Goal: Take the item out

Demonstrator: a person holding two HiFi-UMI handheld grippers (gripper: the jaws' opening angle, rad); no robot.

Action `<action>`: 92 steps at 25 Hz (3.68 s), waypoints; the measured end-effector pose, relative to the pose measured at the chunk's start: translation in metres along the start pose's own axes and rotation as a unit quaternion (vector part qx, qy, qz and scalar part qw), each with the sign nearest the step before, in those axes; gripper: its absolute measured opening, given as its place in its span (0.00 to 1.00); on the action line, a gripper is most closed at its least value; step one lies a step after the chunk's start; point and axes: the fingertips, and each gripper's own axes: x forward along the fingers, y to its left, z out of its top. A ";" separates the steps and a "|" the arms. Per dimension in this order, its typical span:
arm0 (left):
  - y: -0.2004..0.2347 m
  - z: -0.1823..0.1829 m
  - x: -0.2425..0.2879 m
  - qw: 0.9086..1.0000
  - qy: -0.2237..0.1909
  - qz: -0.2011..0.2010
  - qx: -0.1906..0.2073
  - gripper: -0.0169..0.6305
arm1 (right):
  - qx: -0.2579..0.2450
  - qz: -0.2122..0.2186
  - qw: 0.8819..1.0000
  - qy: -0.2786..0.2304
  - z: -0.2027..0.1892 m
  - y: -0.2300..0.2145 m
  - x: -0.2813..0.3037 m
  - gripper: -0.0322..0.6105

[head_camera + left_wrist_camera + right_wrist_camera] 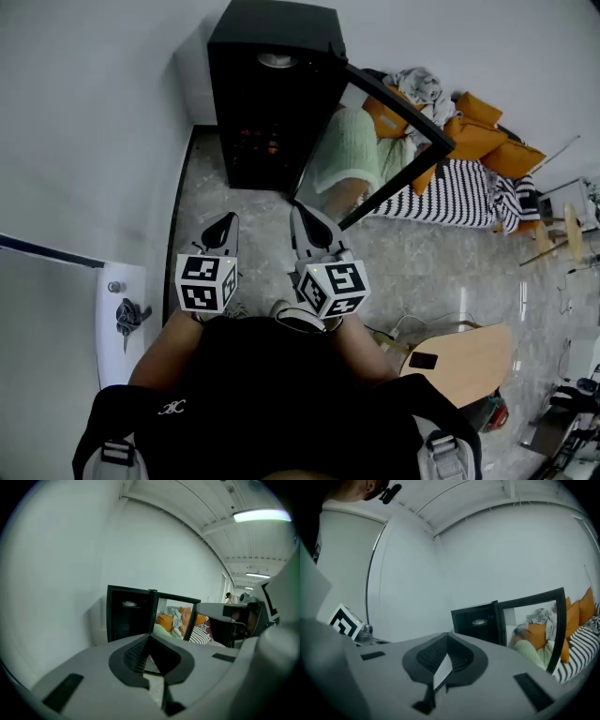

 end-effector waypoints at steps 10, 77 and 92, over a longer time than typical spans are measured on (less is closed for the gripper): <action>0.012 0.007 0.007 1.000 -0.010 -0.001 0.010 0.03 | -0.011 0.008 1.000 -0.004 0.000 0.009 0.018 0.06; 0.141 0.121 0.323 0.989 0.006 -0.022 -0.143 0.03 | -0.059 -0.012 0.996 0.071 0.035 -0.159 0.278 0.06; 0.176 0.124 0.409 0.899 -0.082 -0.091 -0.420 0.05 | -0.085 0.003 0.992 0.089 0.028 -0.179 0.309 0.06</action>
